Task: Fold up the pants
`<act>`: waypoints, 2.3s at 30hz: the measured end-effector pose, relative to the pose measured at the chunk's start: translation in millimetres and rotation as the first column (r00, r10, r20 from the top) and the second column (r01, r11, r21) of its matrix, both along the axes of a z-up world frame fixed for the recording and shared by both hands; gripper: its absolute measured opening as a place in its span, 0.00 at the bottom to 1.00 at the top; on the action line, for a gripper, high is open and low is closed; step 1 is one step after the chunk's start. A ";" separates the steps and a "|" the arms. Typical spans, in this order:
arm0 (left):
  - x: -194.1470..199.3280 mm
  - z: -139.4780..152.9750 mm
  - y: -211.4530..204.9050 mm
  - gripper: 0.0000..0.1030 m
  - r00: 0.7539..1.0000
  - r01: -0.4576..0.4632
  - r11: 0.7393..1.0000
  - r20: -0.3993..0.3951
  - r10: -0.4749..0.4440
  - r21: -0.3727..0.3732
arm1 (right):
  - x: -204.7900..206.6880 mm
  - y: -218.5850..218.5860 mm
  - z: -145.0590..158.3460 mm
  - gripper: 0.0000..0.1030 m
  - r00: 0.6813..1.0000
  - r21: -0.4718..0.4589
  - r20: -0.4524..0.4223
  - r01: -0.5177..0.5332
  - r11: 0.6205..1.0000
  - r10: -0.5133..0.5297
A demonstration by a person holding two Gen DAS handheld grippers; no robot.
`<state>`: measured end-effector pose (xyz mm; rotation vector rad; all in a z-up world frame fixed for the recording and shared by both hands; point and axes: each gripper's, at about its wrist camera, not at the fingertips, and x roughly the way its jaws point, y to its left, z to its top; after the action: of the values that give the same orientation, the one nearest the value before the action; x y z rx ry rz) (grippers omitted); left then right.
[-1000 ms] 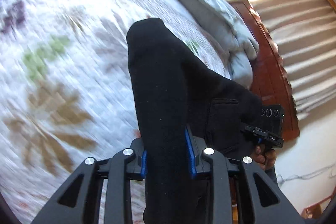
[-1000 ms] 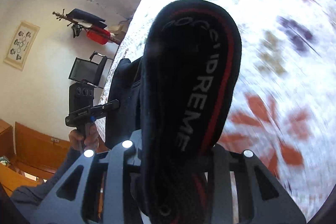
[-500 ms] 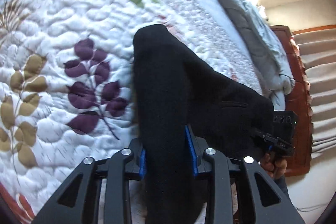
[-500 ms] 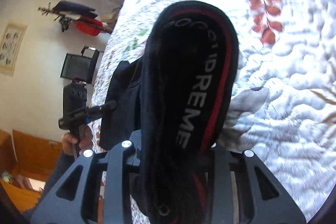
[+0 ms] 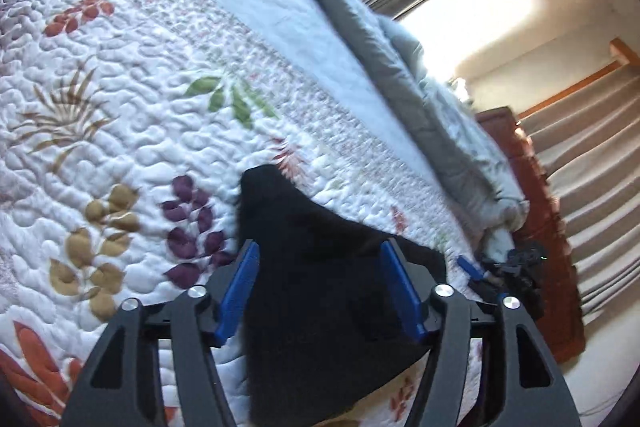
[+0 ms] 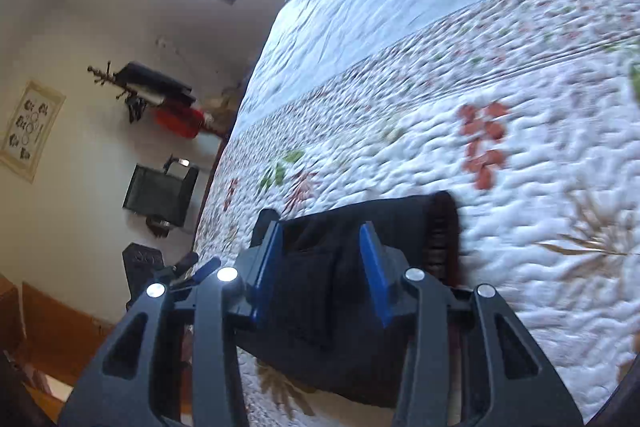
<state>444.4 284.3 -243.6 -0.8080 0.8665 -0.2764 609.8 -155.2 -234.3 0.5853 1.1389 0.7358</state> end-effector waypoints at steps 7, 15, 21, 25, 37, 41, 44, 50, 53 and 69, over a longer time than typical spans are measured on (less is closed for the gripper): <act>5.4 -24.7 -31.7 0.64 0.997 0.032 0.999 -0.073 -0.034 -0.026 | 16.2 -15.5 -81.7 0.00 0.980 -0.109 -0.164 0.097 0.989 -0.114; -43.3 6.6 -51.5 0.68 0.994 0.109 0.993 0.023 -0.108 -0.040 | -58.2 -44.0 -7.1 0.23 0.999 0.044 -0.032 0.045 0.998 -0.044; -56.6 -22.6 -72.6 0.71 0.989 0.136 0.990 -0.049 -0.137 -0.026 | -91.9 -44.4 -60.2 0.00 0.988 -0.032 -0.140 0.065 0.997 -0.069; -62.3 -32.3 -69.0 0.70 0.990 0.107 0.993 -0.084 -0.111 -0.048 | -100.0 -59.3 -66.4 0.04 0.975 0.016 -0.173 0.142 0.990 -0.137; -246.0 119.6 -115.6 0.96 0.999 0.003 0.894 0.037 -0.022 0.448 | -309.7 -23.9 126.5 0.96 0.943 -0.425 0.318 0.237 0.874 -0.100; -311.3 171.8 -147.0 0.96 0.997 -0.036 0.817 0.073 -0.008 0.576 | -396.6 -8.2 156.7 0.96 0.946 -0.503 0.308 0.252 0.827 -0.101; -358.0 205.1 -164.3 0.96 0.992 -0.089 0.756 0.126 0.008 0.649 | -444.4 0.3 179.4 0.97 0.935 -0.531 0.346 0.259 0.807 -0.073; -434.4 247.4 -189.4 0.96 0.983 -0.109 0.771 0.185 -0.012 0.627 | -540.8 9.5 245.1 0.97 0.854 -0.543 0.519 0.347 0.765 -0.019; -465.0 262.2 -203.0 0.96 0.975 -0.127 0.779 0.222 -0.016 0.614 | -578.4 4.7 264.2 0.97 0.817 -0.513 0.575 0.402 0.759 -0.045; -527.6 281.4 -225.4 0.96 0.966 -0.173 0.779 0.257 0.016 0.603 | -641.8 -11.6 281.8 0.97 0.766 -0.498 0.642 0.453 0.740 -0.037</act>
<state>-83.2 58.9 37.8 -0.1836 0.6236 0.0171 -32.1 -166.8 47.5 -0.0900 0.6094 0.2088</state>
